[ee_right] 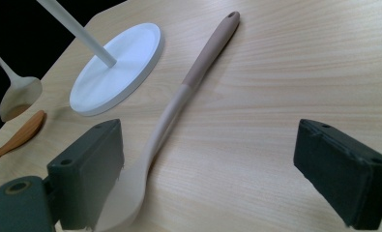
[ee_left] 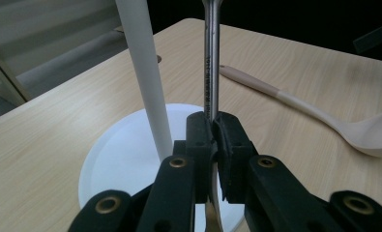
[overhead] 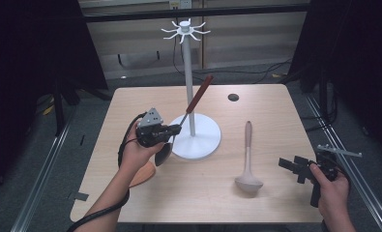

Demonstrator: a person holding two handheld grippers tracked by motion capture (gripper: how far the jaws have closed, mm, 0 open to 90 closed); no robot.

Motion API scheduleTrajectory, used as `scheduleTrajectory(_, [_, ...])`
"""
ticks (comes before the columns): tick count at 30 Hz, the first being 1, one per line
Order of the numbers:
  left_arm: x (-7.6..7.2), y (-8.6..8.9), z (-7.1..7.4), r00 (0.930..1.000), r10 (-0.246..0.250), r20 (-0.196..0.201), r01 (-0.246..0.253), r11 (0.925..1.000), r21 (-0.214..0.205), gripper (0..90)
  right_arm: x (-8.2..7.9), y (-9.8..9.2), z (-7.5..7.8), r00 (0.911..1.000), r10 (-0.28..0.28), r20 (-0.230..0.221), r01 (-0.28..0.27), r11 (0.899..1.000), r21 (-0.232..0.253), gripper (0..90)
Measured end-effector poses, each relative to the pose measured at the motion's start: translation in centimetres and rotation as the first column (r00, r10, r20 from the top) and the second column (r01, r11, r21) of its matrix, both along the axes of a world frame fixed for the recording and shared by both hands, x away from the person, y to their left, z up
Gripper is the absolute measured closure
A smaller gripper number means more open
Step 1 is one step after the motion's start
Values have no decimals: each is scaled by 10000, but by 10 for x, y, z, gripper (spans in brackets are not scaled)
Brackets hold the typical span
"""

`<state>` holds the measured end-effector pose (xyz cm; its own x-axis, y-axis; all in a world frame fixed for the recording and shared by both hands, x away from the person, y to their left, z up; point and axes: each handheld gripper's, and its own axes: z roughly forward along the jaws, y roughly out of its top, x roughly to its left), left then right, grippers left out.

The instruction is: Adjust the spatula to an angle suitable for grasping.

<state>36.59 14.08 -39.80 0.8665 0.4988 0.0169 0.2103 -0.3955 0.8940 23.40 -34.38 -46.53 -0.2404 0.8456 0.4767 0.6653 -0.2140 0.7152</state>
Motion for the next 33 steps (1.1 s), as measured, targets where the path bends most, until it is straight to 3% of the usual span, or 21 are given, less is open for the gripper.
scheduleTrajectory(12, [-21, -3, 0, 9968, 738, 314, -716, 9953, -657, 849, 11, 16, 3, 9990, 442, 88, -441, 9990, -56, 103])
scheduleTrajectory(14, [-24, -3, 0, 9954, 922, 257, -897, 9921, -873, 849, 12, 17, 3, 9986, 508, 122, -508, 9987, -51, 103])
scheduleTrajectory(18, [-29, 1, 1, 9905, 1267, 530, -1195, 9852, -1229, 849, 14, 18, 3, 9985, 523, 150, -523, 9986, -26, 103])
scheduleTrajectory(26, [-41, 7, 5, 9826, 1435, 1181, -1210, 9762, -1798, 849, 17, 21, 3, 9981, 601, 130, -601, 9982, 15, 103])
scheduleTrajectory(28, [-44, 9, 6, 9787, 1688, 1170, -1425, 9684, -2047, 850, 17, 21, 2, 9983, 568, 123, -569, 9984, 22, 103])
scheduleTrajectory(31, [-45, 13, 6, 9792, 1590, 1258, -1310, 9698, -2059, 850, 17, 22, 2, 9984, 563, 110, -563, 9984, 15, 103])
scheduleTrajectory(33, [-46, 14, 7, 9779, 1651, 1285, -1335, 9653, -2245, 850, 18, 22, 2, 9981, 598, 146, -598, 9982, 0, 102])
